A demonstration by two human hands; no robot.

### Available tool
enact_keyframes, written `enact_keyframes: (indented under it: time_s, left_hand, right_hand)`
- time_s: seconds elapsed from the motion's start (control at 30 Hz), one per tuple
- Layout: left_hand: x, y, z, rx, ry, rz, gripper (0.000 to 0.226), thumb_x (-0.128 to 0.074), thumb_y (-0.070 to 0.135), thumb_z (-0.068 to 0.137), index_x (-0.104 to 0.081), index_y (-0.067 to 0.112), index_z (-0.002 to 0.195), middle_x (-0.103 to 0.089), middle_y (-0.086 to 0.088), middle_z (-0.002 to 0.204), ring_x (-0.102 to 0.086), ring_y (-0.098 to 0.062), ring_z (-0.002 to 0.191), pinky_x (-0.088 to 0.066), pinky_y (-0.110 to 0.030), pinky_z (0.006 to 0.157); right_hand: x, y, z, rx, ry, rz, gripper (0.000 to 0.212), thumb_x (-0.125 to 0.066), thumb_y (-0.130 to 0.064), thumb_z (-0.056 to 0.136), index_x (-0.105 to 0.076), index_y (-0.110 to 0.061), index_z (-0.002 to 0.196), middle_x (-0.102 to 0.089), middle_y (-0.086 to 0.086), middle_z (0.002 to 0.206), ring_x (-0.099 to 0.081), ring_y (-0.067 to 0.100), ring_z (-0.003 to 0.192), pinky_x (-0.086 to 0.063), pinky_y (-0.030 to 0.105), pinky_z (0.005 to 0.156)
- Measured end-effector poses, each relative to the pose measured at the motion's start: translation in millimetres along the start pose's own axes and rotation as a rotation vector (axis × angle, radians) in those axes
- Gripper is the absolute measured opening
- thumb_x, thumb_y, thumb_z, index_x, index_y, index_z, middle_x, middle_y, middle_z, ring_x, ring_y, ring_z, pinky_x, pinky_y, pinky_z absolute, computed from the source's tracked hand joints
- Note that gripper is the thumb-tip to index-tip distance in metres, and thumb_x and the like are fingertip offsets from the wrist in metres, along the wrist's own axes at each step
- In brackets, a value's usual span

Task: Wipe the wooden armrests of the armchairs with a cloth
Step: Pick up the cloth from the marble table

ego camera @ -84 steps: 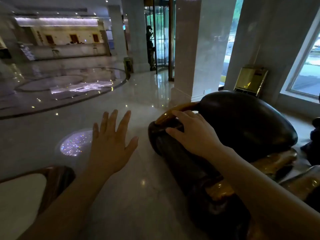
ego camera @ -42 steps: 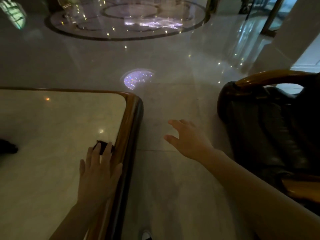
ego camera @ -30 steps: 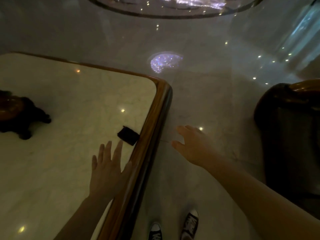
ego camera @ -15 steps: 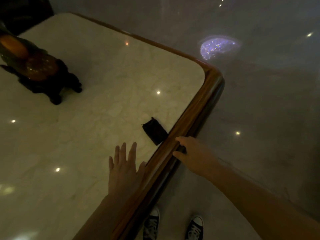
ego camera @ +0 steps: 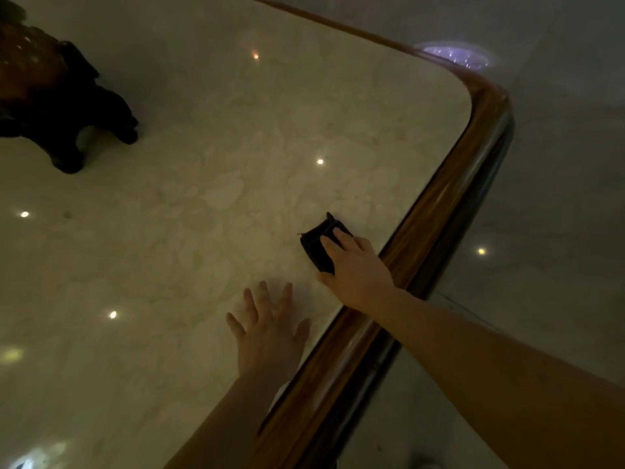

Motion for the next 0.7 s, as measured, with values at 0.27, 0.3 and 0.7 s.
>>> enact_keyframes:
  time_s: [0.27,0.3,0.7]
  left_hand:
    - [-14,0,10,-0.017,0.027,0.028,0.072,-0.004,0.075,0.09,0.016,0.043,0.152,0.019,-0.013,0.165,0.022,-0.041,0.149,-0.003,-0.074,0.112]
    - [-15,0,10,-0.019,0.029,0.045,0.073,-0.001,0.075,0.09,0.018,0.043,0.152,0.018,-0.014,0.165,0.02,-0.042,0.149,-0.003,-0.074,0.112]
    - [48,13,11,-0.084,-0.042,0.13,0.073,-0.01,0.071,0.092,0.012,0.039,0.154,0.003,-0.008,0.167,0.005,-0.037,0.153,-0.01,-0.07,0.115]
  right_hand:
    - [-15,2,19,0.015,0.108,-0.328,0.054,-0.052,-0.025,0.097,-0.032,-0.022,0.147,-0.025,0.017,0.156,-0.036,0.041,0.127,-0.042,0.046,0.096]
    - [-13,0,20,0.029,0.134,-0.327,0.047,-0.055,-0.02,0.094,-0.04,-0.018,0.139,-0.033,0.019,0.149,-0.042,0.038,0.12,-0.047,0.042,0.088]
    - [47,30,-38,-0.274,0.101,0.667,0.015,-0.059,-0.022,0.094,-0.06,-0.025,0.109,-0.059,-0.008,0.083,-0.061,0.017,0.073,-0.045,0.027,0.057]
Point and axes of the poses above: each hand's wrist, its own z-axis towards the middle knuckle, its own x-axis out of the back of the hand, y = z × x, the point moved 2 cm from there along z, towards the middle knuckle
